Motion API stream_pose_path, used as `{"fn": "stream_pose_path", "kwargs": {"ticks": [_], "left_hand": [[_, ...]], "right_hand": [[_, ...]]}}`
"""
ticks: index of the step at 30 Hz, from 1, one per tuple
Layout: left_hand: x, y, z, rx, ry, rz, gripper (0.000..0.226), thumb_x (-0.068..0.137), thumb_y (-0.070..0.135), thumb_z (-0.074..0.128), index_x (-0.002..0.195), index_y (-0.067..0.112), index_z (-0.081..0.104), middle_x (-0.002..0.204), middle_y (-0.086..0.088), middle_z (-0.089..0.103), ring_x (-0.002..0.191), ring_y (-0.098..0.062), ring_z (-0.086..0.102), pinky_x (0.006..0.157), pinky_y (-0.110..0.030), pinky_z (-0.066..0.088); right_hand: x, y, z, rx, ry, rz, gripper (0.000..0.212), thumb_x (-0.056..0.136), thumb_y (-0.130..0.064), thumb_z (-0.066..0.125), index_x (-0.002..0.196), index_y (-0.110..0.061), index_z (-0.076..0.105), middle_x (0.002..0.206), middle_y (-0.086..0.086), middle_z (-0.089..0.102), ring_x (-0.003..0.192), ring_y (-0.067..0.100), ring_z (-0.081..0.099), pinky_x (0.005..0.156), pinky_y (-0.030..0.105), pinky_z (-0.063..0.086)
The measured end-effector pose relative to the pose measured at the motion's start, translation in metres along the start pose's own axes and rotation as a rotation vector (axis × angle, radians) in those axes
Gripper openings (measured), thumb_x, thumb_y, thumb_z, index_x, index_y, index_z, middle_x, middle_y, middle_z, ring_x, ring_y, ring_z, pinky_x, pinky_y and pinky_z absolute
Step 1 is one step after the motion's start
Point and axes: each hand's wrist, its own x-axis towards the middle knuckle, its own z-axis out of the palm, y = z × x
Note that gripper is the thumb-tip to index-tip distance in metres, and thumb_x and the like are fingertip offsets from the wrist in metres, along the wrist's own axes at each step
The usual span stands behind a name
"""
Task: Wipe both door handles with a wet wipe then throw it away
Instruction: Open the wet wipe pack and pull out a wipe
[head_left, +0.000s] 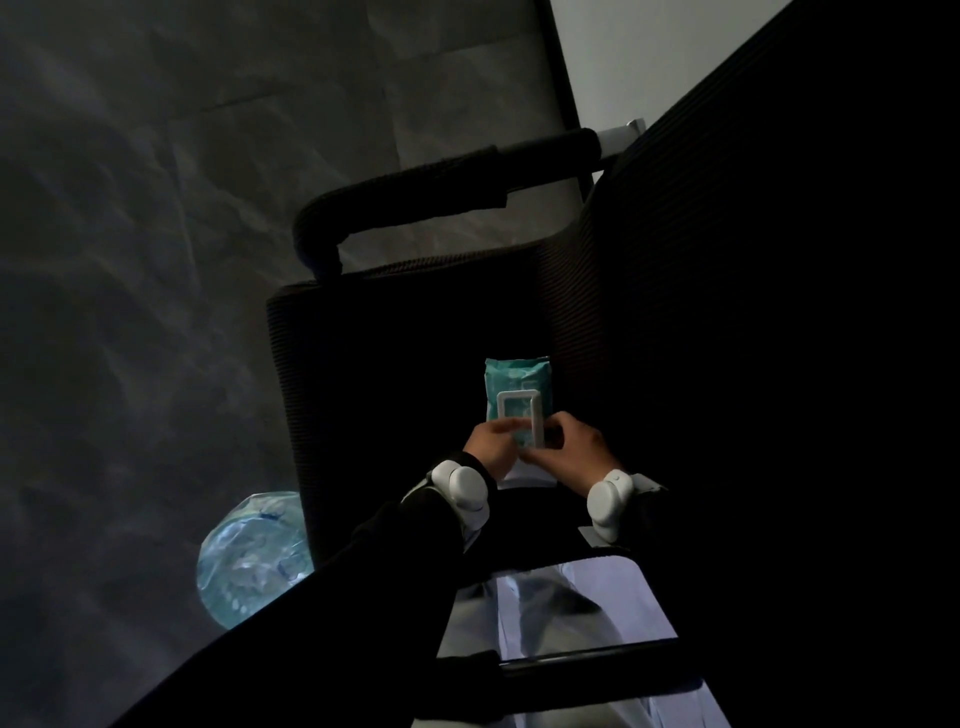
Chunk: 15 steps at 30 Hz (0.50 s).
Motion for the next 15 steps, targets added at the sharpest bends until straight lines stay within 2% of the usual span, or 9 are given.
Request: {"fn": "stream_pose_path", "kwargs": {"ticks": [2,4,5,6,8,10,11,13,15], "left_hand": [[-0.001,-0.001,0.0,0.022,-0.011,0.045,0.06,0.084,-0.015,0.03,0.123,0.011,0.068,0.124,-0.034,0.061,0.099,-0.049,0.061,0.081,-0.047,0.054],[0.003,-0.006,0.001,0.015,0.027,0.073,0.057,0.083,-0.013,0.031,0.117,0.009,0.07,0.104,-0.04,0.063,0.066,-0.045,0.058,0.058,-0.041,0.051],[0.007,-0.009,0.001,0.007,0.07,0.071,0.051,0.084,-0.01,0.032,0.111,0.01,0.07,0.092,-0.038,0.063,0.058,-0.041,0.054,0.054,-0.038,0.047],[0.009,-0.011,0.001,0.006,0.111,0.05,0.042,0.086,-0.006,0.034,0.105,0.011,0.068,0.089,-0.035,0.062,0.059,-0.037,0.055,0.057,-0.038,0.048],[0.013,-0.014,0.0,-0.003,0.119,-0.01,0.024,0.091,0.001,0.04,0.089,0.009,0.062,0.086,-0.023,0.058,0.076,-0.031,0.059,0.07,-0.041,0.053],[0.017,-0.02,0.001,-0.028,0.092,-0.061,0.028,0.095,0.006,0.043,0.068,0.011,0.052,0.078,-0.015,0.05,0.076,-0.028,0.054,0.067,-0.036,0.047],[0.019,-0.022,0.002,-0.05,0.083,-0.084,0.03,0.096,0.009,0.043,0.067,0.01,0.048,0.077,-0.014,0.047,0.074,-0.027,0.053,0.065,-0.035,0.044],[0.015,-0.023,0.005,-0.106,0.057,-0.138,0.02,0.099,0.013,0.041,0.081,0.008,0.048,0.081,-0.013,0.045,0.067,-0.024,0.052,0.063,-0.03,0.042],[0.012,-0.023,0.004,-0.17,0.046,-0.178,0.009,0.099,0.012,0.04,0.099,0.01,0.049,0.092,-0.012,0.052,0.065,-0.018,0.053,0.06,-0.027,0.042]], "right_hand": [[0.001,0.002,0.0,-0.05,0.054,-0.028,0.039,0.076,-0.034,0.074,0.107,-0.017,0.06,0.103,0.002,0.065,0.096,0.018,0.062,0.077,0.027,0.045],[0.004,0.001,-0.002,-0.109,0.148,-0.044,0.031,0.082,-0.019,0.066,0.109,-0.007,0.056,0.11,0.013,0.063,0.103,0.029,0.061,0.075,0.026,0.041],[0.004,0.0,-0.003,-0.114,0.198,-0.035,0.031,0.084,-0.014,0.062,0.111,-0.004,0.052,0.113,0.016,0.062,0.104,0.033,0.06,0.074,0.027,0.04],[0.004,-0.001,-0.004,-0.106,0.245,-0.023,0.032,0.085,-0.009,0.06,0.114,-0.002,0.048,0.114,0.018,0.06,0.104,0.034,0.06,0.072,0.027,0.039],[0.003,-0.001,-0.003,-0.09,0.319,-0.009,0.04,0.085,-0.002,0.056,0.121,-0.002,0.039,0.113,0.021,0.06,0.1,0.036,0.062,0.068,0.028,0.044],[0.003,0.001,0.001,-0.102,0.371,0.024,0.048,0.087,0.001,0.049,0.132,-0.004,0.032,0.117,0.025,0.057,0.101,0.038,0.062,0.074,0.035,0.053],[0.002,0.002,0.002,-0.122,0.397,0.039,0.047,0.089,0.002,0.045,0.134,-0.005,0.031,0.118,0.026,0.056,0.101,0.039,0.061,0.078,0.039,0.055],[0.001,0.002,0.001,-0.168,0.424,0.029,0.039,0.089,0.006,0.04,0.127,-0.002,0.041,0.114,0.025,0.056,0.098,0.038,0.061,0.075,0.035,0.05],[0.001,0.002,-0.002,-0.21,0.407,-0.014,0.029,0.085,0.012,0.039,0.108,0.0,0.052,0.104,0.022,0.059,0.091,0.033,0.059,0.068,0.028,0.038]]}}
